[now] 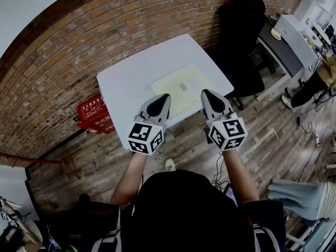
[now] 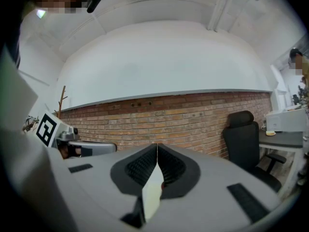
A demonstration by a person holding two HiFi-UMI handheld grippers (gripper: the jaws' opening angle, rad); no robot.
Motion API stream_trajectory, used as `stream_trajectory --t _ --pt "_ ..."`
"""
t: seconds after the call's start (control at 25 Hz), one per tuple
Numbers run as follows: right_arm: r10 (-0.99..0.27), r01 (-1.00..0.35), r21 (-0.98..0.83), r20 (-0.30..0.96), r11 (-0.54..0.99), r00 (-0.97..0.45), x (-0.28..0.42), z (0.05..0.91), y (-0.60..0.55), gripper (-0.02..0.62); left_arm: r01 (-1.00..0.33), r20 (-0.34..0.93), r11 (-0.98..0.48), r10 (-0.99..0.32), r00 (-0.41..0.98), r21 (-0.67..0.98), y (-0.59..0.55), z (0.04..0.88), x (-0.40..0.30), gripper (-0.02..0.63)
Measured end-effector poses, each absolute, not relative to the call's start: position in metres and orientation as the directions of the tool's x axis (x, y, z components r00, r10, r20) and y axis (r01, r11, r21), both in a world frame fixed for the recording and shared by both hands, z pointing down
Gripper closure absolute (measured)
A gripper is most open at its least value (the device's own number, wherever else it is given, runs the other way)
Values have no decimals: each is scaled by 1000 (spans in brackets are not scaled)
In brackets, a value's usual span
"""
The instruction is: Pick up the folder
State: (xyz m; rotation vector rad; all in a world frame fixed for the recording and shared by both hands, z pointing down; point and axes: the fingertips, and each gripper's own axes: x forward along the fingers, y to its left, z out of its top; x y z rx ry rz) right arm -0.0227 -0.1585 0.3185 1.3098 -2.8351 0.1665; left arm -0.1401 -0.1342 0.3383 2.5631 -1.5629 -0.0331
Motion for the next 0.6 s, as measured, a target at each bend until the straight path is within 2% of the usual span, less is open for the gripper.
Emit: stream_trajectory --t 0.6 --pt "-790 -797 -111 111 593 -603 -38 348 -180 566 -846 141 -511 -836 530 155 -156 377 -157 586"
